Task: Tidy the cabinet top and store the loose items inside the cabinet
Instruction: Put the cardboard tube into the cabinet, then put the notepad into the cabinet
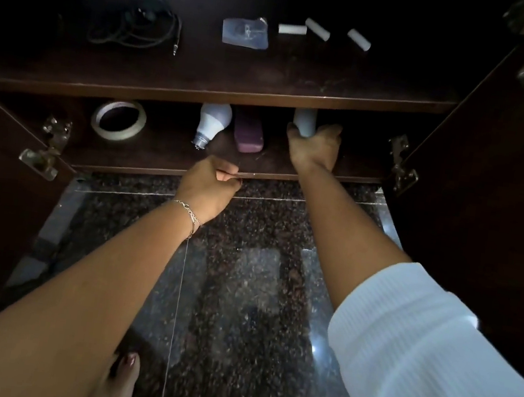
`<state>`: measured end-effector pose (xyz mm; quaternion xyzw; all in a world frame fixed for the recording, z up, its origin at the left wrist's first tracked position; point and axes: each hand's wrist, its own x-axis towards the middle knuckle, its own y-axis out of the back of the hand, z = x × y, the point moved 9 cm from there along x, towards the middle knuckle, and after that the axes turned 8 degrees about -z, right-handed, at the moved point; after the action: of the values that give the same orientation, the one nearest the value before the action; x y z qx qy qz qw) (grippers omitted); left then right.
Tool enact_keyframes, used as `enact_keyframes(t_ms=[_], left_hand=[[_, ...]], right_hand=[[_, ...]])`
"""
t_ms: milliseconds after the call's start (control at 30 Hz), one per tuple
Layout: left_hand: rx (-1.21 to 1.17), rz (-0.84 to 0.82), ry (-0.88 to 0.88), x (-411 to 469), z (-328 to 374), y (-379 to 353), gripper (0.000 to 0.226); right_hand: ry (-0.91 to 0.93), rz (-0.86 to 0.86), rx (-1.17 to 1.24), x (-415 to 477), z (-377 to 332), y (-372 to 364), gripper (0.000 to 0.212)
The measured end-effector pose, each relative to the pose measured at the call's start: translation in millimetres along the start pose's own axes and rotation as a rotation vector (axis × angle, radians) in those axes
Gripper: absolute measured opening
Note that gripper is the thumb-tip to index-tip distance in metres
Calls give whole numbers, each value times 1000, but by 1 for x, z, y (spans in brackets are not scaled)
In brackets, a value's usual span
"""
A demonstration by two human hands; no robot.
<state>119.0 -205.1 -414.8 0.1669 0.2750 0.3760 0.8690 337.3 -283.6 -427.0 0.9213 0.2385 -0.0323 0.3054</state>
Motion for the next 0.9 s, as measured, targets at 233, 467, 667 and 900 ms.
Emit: enact_keyframes(t_ms=[233,467,667,900], left_hand=[[-4,5,35,-3,-16,7,15],[-94,6,34,4,-10,6,10],[-115,23,-4,-5,12,2,11],[-324,71,-134,-45,71,18,17]], right_hand=[[101,-12,-161,4,-3,1,67],[115,44,-29,-16,4,6,64],[85,147,170,-53,26,25,48],[288,149,362,-109,-23,72,34]])
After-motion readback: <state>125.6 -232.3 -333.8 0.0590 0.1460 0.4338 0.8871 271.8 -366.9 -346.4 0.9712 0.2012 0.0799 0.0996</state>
